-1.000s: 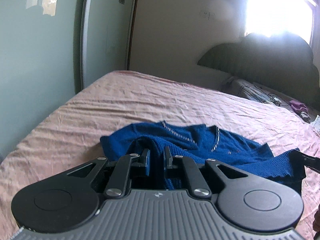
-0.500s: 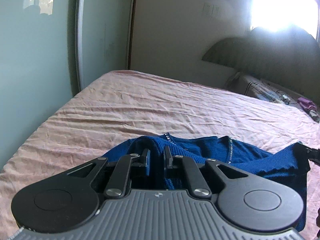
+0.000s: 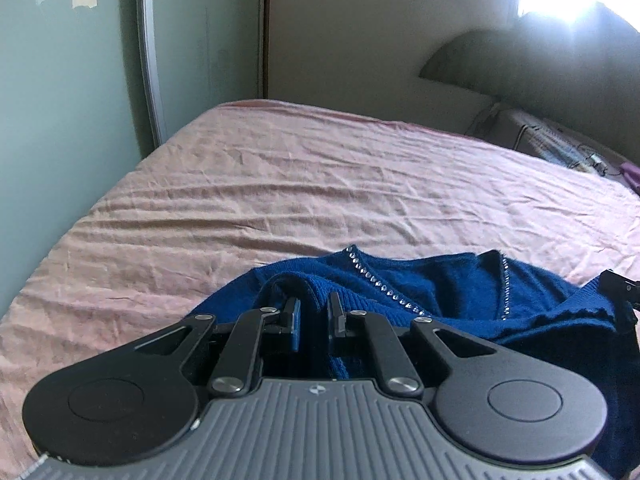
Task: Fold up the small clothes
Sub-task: 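Lower the hem onto the collar with both grippers, then open both grippers and release the folded hem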
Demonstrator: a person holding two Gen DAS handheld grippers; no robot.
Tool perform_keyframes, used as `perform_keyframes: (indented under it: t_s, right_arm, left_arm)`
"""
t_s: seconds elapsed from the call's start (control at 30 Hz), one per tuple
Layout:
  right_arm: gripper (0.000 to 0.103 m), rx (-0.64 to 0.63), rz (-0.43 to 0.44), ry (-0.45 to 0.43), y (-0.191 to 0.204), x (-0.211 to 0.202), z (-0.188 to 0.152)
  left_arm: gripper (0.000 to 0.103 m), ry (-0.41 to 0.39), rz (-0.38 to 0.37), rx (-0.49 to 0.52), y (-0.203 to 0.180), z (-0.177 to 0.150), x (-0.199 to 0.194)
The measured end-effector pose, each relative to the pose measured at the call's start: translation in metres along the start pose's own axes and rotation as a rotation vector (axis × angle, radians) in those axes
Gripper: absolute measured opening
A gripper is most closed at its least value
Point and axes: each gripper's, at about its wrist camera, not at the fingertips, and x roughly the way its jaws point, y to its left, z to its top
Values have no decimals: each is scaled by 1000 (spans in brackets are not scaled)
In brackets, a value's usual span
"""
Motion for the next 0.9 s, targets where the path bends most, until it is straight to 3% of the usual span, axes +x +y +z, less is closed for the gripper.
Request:
perform_keyframes:
  t_s: [0.33,0.37,0.4,0.5,0.57,0.63,0.67,0.7,0.77,0.83,0.9]
  right_arm:
    - [10,25,-6,37,-8,15,1]
    - [10,28,-7,40,-8,17,2]
    - [10,33,-10,45,-9,19,2]
    - [11,69,-24,70,-14,26,2]
    - [12,82,-26,86,-17,30,2]
    - [19,70,-37,97,-17,31,2]
    - [33,67,-44,99,-16,31,2]
    - [59,64,-57,90,-16,29,3]
    - [88,58,-101,38,-16,21,6]
    - [88,50,-144,-60,-16,6,9]
    - [88,14,-134,-107,-11,-7,11]
  left_arm:
    - [14,60,4,-21,2,2,23]
    - [16,70,2,-19,2,3,25]
    - [27,78,4,-19,2,3,26]
    - [28,91,-4,-35,4,4,29]
    - [33,91,-17,-47,7,6,28]
    - [41,75,-19,-56,9,7,24]
    - [50,57,-3,-58,11,8,22]
    - [61,32,26,-59,13,10,18]
    - [69,-18,83,-64,18,12,12]
    - [70,-47,103,-80,25,16,5]
    - [69,-63,100,-99,31,16,-2]
